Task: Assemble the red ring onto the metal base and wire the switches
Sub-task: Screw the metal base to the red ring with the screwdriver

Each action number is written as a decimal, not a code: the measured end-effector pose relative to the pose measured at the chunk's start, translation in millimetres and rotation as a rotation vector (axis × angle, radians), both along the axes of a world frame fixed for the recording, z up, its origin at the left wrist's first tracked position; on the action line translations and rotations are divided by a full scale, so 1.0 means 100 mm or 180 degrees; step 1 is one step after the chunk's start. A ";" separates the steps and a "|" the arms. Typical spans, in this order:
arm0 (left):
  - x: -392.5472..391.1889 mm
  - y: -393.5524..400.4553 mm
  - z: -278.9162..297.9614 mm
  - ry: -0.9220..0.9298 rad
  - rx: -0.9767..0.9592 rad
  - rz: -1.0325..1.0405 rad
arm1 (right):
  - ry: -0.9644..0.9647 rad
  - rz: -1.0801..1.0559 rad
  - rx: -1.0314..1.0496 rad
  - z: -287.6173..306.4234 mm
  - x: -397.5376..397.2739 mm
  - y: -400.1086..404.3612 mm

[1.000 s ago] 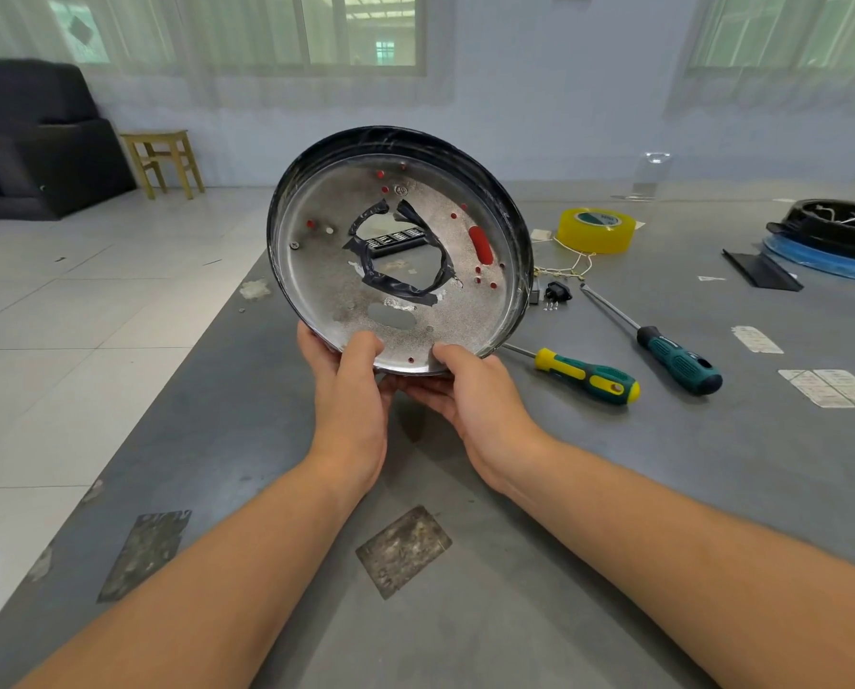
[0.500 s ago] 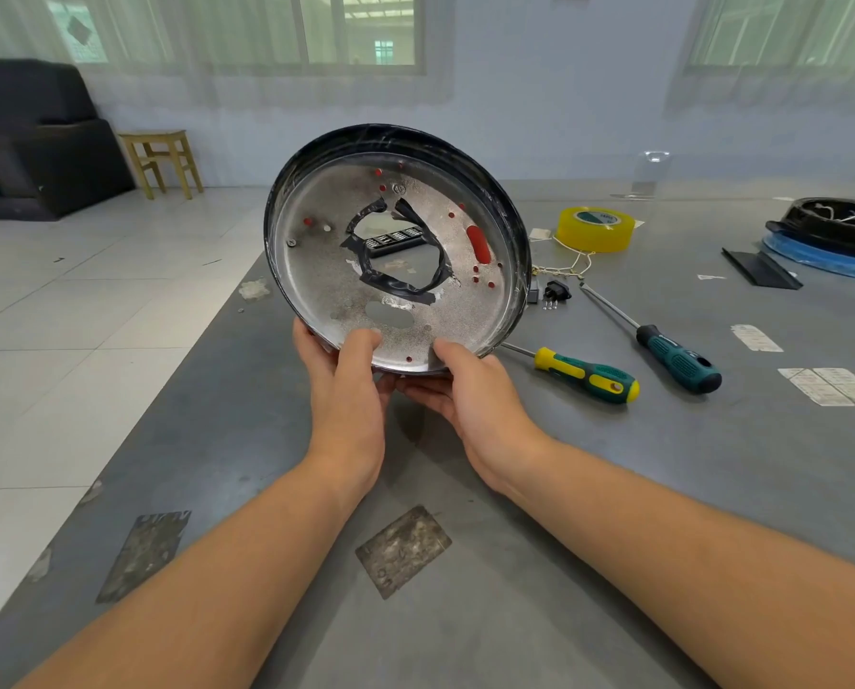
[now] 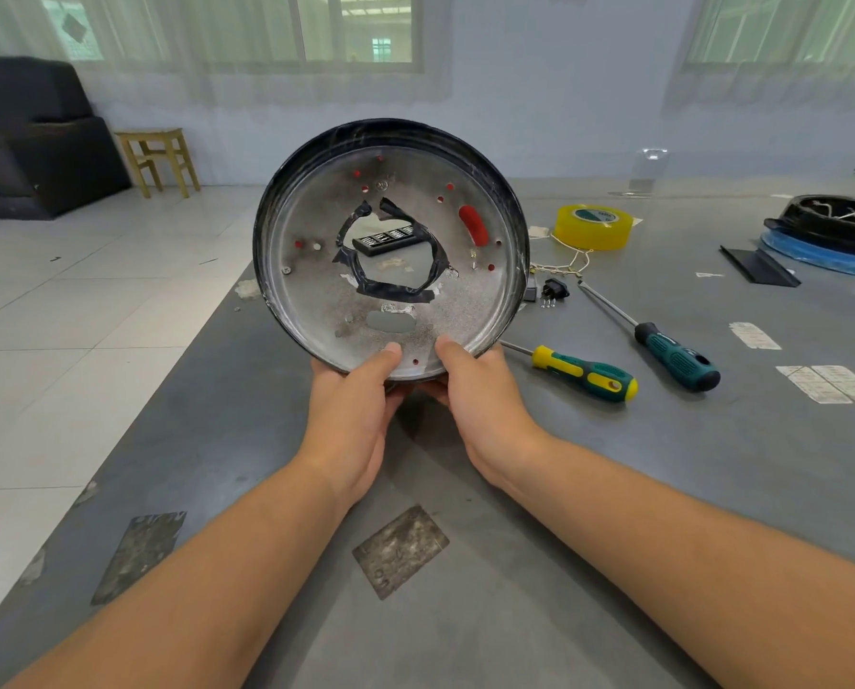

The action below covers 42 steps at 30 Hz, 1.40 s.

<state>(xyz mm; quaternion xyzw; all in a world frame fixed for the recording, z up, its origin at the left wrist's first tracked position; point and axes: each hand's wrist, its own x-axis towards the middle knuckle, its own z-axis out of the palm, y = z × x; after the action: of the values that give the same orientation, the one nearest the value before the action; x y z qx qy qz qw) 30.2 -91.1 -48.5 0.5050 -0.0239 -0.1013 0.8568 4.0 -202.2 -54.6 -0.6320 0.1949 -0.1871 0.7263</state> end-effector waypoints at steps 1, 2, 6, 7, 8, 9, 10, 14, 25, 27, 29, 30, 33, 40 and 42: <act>0.00 0.00 0.00 0.0004 -0.0016 0.0016 | 0.0010 0.0010 0.0005 0.00 0.00 -0.01; 0.00 0.00 0.00 0.0009 -0.0042 0.0040 | 0.0012 0.0030 0.0019 0.00 0.00 -0.01; 0.03 0.01 0.01 0.0034 -0.0143 0.0185 | -0.0134 0.0467 0.0277 0.04 -0.02 -0.07; 0.04 0.02 0.01 0.0036 -0.0151 0.0216 | -0.0156 0.0671 0.0279 0.09 -0.05 -0.10; 0.05 0.02 0.01 0.0046 -0.0158 0.0256 | -0.0102 0.0807 0.0149 0.16 -0.08 -0.14; 0.08 0.04 0.02 0.0067 -0.0168 0.0315 | -0.0003 0.0820 -0.0062 0.25 -0.09 -0.21; 0.10 0.05 0.03 0.0094 -0.0185 0.0379 | 0.0090 0.0724 -0.0252 0.34 -0.10 -0.29; 0.19 0.10 0.05 0.0141 -0.0255 0.0464 | 0.0149 -0.0245 -0.0883 0.61 0.00 -0.88; 0.36 0.07 -0.05 -0.0057 -0.0249 0.0443 | 0.1455 -0.0574 -0.2971 0.35 0.37 -1.96; 0.36 0.07 -0.07 -0.0105 -0.0232 0.0419 | 0.1527 -0.0455 -0.3205 0.35 0.46 -2.01; 0.36 0.07 -0.08 -0.0125 -0.0246 0.0407 | 0.1557 -0.0385 -0.3380 0.34 0.53 -2.06; 0.36 0.07 -0.08 -0.0128 -0.0263 0.0405 | 0.1553 -0.0370 -0.3465 0.33 0.56 -2.07; 0.37 0.06 -0.09 -0.0133 -0.0276 0.0412 | 0.1566 -0.0386 -0.3738 0.30 0.63 -2.10; 0.37 0.07 -0.09 -0.0131 -0.0271 0.0422 | 0.1682 -0.0407 -0.4034 0.30 0.68 -2.10; 0.37 0.06 -0.08 -0.0111 -0.0284 0.0447 | 0.1632 -0.0470 -0.3946 0.34 0.64 -2.08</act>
<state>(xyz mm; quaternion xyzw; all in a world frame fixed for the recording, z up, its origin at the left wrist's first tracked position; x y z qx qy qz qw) 67.5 -84.9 -56.4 0.4685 -0.0078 -0.0310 0.8829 67.6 -409.7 -20.2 -0.9414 0.2604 -0.1576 0.1455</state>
